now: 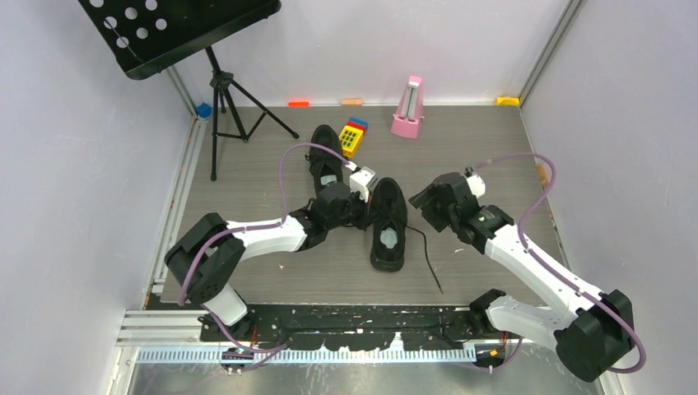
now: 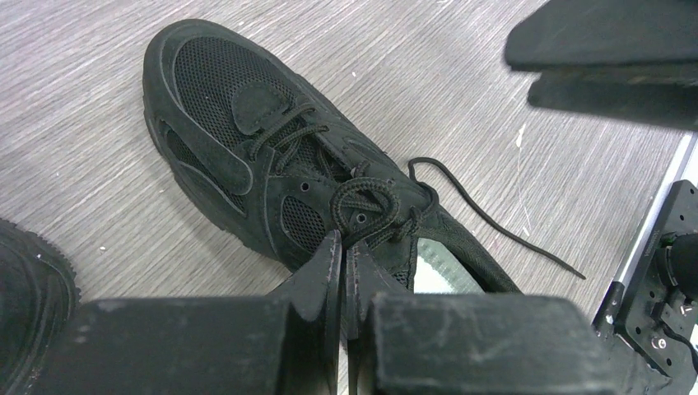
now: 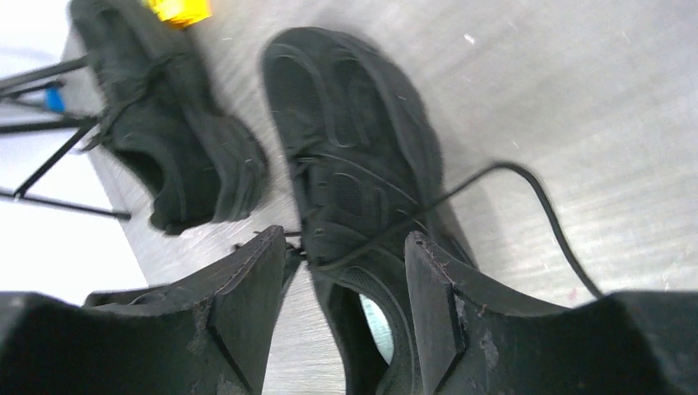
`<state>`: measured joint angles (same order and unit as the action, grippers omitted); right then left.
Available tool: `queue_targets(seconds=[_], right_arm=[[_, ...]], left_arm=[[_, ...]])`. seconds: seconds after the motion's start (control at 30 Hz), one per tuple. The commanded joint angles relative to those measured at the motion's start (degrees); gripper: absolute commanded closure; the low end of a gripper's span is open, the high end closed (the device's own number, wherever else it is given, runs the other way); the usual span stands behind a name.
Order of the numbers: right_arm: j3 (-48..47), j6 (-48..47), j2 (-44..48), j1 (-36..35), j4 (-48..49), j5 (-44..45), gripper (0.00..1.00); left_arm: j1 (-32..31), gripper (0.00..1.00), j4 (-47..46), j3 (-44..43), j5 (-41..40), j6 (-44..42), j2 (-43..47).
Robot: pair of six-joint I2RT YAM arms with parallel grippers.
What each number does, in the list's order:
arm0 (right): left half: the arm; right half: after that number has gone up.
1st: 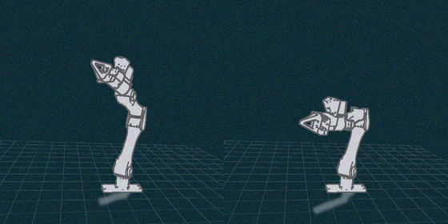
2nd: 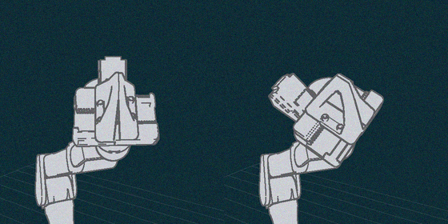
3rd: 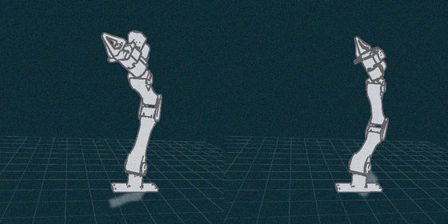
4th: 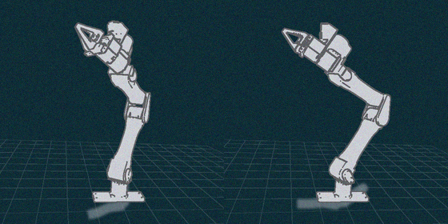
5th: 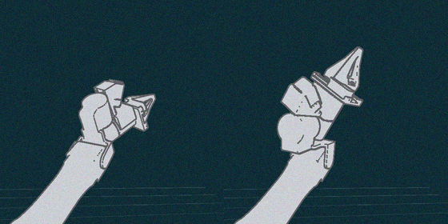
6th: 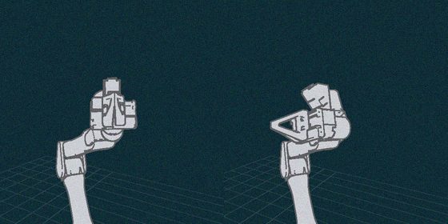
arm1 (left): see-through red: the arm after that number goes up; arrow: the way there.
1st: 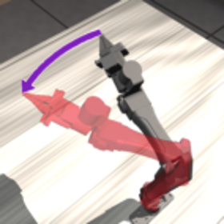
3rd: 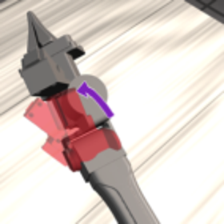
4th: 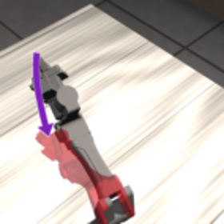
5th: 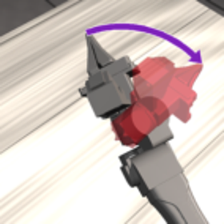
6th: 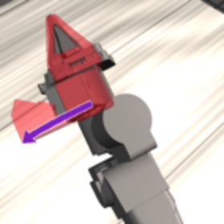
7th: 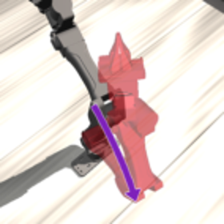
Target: Tie the shoes
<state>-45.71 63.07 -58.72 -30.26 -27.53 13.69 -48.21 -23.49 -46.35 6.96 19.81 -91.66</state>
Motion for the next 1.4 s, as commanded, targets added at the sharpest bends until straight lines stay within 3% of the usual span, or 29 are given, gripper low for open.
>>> queue_targets(seconds=[0.0,0.23,0.6,0.67,0.7,0.87,1.1,1.37], right_arm=[[2.6,23.0,-1.7,-0.1,-5.5,4.5,0.39],[9.7,35.7,-2.1,-0.2,-0.6,3.3,0.39],[14.4,42.5,-11.0,-0.2,11.1,0.4,0.44],[14.2,42.2,-13.5,-0.2,13.0,0.7,0.48],[13.9,42.0,-14.8,-0.2,13.5,0.7,0.56],[11.3,39.5,-16.4,-0.1,11.3,3.9,0.99],[12.1,29.5,-8.7,6.2,7.8,9.3,1.00],[7.5,12.0,-3.4,10.8,3.1,7.9,1.00]], left_arm=[[0.3,1.00,-3.8,0.6,1.6,-3.0,1.3],[0.3,1.00,-3.9,1.1,2.3,-3.2,2.1],[0.3,1.00,-2.7,1.4,2.2,-4.8,3.6],[0.3,1.00,-2.6,1.2,2.4,-4.9,3.5],[0.3,1.00,-2.6,1.2,2.4,-4.9,3.6],[0.3,1.00,2.5,-0.7,1.0,-4.4,4.7],[0.3,1.00,11.4,-1.9,-4.2,-8.3,7.6],[0.3,1.00,14.3,-3.6,-5.7,-12.0,5.8]])
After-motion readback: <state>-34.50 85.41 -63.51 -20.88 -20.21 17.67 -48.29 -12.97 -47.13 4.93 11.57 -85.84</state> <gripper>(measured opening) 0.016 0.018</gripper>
